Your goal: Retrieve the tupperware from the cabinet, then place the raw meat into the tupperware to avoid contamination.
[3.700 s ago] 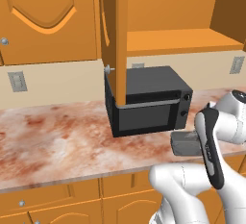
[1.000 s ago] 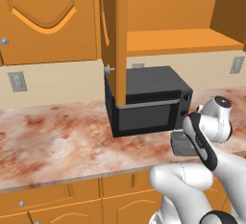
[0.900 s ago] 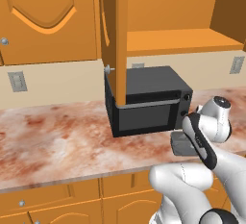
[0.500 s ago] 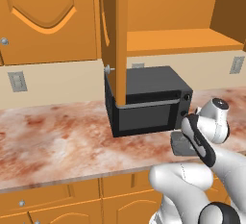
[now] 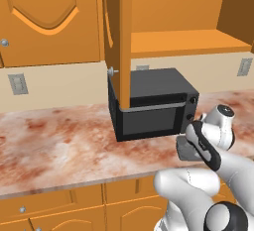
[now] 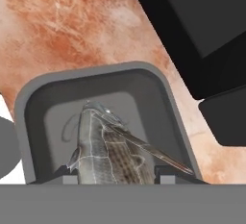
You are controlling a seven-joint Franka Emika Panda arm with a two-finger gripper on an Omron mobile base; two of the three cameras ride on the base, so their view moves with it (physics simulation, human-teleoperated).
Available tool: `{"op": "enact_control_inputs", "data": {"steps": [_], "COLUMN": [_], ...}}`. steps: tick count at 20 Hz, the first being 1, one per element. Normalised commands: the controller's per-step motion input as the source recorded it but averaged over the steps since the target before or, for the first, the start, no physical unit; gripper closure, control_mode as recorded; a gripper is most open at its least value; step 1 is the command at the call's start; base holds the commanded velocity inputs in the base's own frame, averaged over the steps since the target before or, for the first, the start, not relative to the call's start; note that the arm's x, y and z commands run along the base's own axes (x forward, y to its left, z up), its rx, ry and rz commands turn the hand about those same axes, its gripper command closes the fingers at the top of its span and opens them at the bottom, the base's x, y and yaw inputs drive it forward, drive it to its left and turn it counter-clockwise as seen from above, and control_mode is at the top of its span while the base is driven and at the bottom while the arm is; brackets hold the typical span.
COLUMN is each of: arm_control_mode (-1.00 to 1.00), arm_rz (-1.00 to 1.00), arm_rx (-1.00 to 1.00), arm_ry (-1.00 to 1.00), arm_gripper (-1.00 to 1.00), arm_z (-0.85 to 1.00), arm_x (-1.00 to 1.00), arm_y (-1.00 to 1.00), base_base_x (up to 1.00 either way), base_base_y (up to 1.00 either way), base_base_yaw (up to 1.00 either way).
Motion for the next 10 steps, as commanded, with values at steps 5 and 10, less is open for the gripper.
{"op": "enact_control_inputs", "data": {"steps": [5, 10], "arm_control_mode": [-1.00, -1.00], "arm_rz": [0.00, 0.00], "arm_rx": [0.00, 0.00], "arm_ry": [0.00, 0.00], "arm_gripper": [1.00, 1.00], "arm_z": [-0.11, -0.10], "arm_x": [0.08, 0.08], "arm_y": [-0.01, -0.03], "base_base_x": [0.00, 0.00], "base_base_y": [0.00, 0.00], "base_base_yaw": [0.00, 0.00]}}
